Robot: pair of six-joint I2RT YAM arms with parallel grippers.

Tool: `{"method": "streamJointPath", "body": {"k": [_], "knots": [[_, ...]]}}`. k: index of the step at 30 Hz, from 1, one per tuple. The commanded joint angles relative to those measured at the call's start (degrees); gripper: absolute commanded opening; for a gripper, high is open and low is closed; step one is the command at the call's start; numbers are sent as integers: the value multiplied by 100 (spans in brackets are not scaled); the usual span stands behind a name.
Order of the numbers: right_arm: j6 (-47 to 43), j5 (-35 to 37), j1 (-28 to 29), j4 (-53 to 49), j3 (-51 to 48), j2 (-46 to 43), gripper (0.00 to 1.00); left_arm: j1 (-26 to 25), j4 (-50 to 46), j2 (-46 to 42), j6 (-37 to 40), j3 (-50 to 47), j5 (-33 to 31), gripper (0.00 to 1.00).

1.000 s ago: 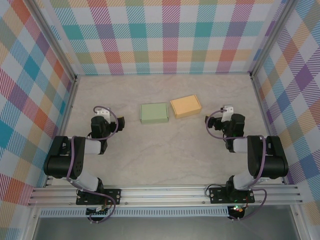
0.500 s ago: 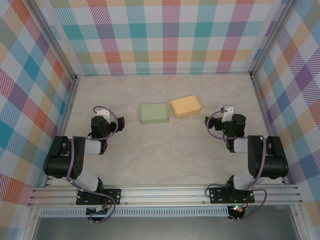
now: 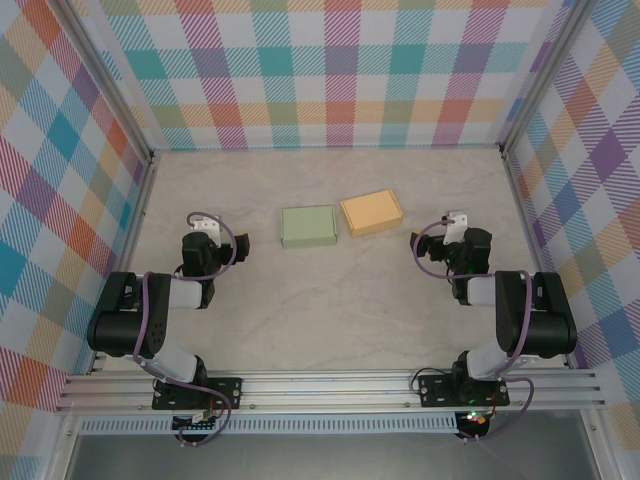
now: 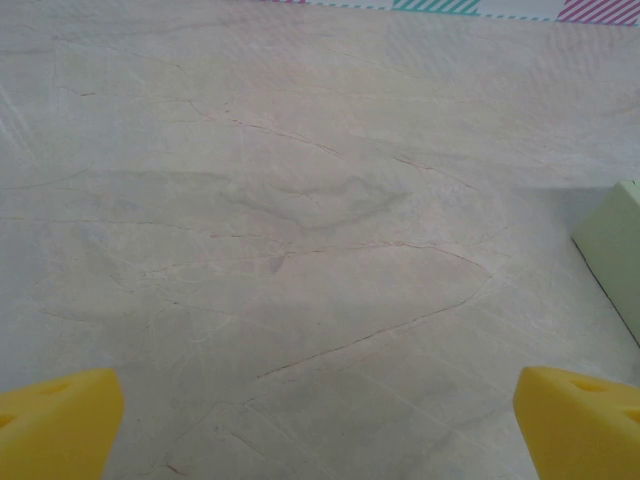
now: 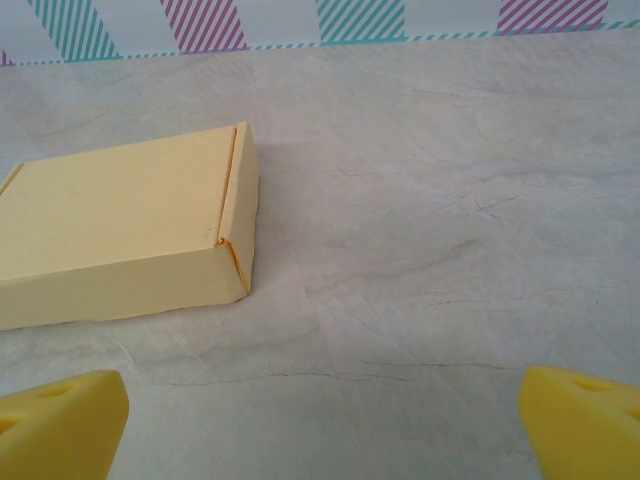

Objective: Fold the paper box

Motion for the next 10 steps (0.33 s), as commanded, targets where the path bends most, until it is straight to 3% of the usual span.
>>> {"method": "streamJointPath", "body": {"k": [1,10], "knots": [[40,-27,6,94,26,2,100,0,-24,29,-14,71,-3,100],[40,-27,10,94,26,-1,100,-16,-26,29,-16,73,-20,100]]}}
